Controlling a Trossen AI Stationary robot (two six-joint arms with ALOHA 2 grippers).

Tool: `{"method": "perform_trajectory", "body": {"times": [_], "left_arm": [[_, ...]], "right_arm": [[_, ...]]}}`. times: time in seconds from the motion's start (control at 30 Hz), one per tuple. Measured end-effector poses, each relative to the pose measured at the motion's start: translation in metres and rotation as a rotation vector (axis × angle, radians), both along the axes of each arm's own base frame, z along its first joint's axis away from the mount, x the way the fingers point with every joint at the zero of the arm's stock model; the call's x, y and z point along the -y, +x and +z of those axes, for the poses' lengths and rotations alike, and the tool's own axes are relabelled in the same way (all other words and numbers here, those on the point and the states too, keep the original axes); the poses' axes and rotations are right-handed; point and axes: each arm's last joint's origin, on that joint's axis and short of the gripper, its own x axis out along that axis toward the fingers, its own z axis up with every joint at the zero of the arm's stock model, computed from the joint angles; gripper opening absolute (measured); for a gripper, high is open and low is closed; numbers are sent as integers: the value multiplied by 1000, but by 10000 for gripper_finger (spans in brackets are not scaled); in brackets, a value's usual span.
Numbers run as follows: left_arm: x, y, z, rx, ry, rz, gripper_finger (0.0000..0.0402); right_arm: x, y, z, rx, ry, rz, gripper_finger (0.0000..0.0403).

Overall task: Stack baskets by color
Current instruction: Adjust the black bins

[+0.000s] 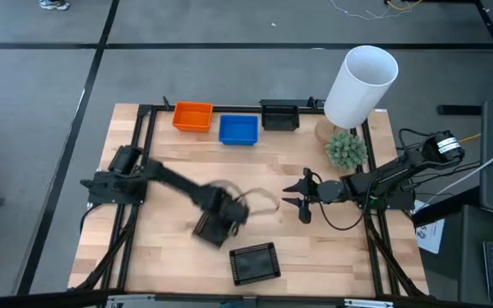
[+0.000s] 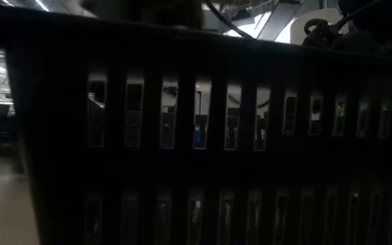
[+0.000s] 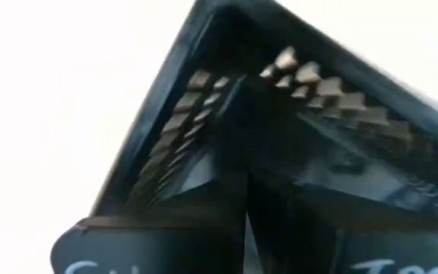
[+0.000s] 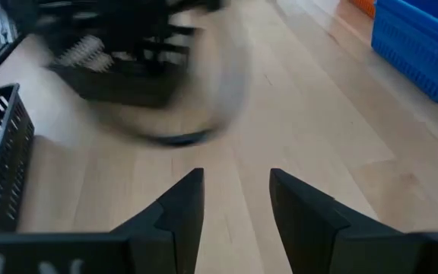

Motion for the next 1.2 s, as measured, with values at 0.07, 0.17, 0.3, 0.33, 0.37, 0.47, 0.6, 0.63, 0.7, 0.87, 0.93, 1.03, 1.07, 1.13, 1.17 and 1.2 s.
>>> {"method": "perform_trajectory", "body": {"times": [0.07,0.17,0.3,0.33,0.37,0.47,0.6,0.63,0.7,0.87,0.93,1.03,1.07,1.13,1.17,1.2], "left_arm": [[-22,14,16,55,84,-9,0],[-41,25,50,120,102,-28,0],[-41,14,88,60,19,-76,0],[-36,10,97,54,-37,-99,0],[-30,6,107,70,-111,-131,0],[-1,4,121,158,-293,-254,0],[42,20,123,362,-420,-407,0],[51,26,120,414,-446,-438,0],[63,35,107,437,-473,-455,0],[83,62,65,480,-528,-421,0],[85,68,41,429,-542,-384,0],[89,76,14,402,-563,-357,0],[89,77,10,393,-566,-348,0],[89,80,5,401,-553,-327,0],[88,79,3,386,-519,-310,0],[85,78,1,381,-472,-301,0]], "right_arm": [[0,0,0,3,24,-8,151],[-1,0,0,-2,64,2,151],[-2,-1,-1,-20,95,32,151],[-2,-1,-2,-26,95,36,151],[-2,-1,-3,-33,92,38,151],[-2,-2,-3,-42,65,48,151],[-1,-2,-3,-43,9,63,151],[-1,-2,-3,-40,-10,48,151],[1,-1,-2,-27,-42,-7,151],[7,-1,0,6,-121,-194,151],[9,-1,5,41,-195,-281,151],[14,-4,15,87,-297,-446,151],[16,-4,19,103,-318,-498,151],[18,-8,28,128,-361,-564,151],[19,-9,33,150,-361,-586,151],[20,-11,37,161,-367,-603,151]]}}
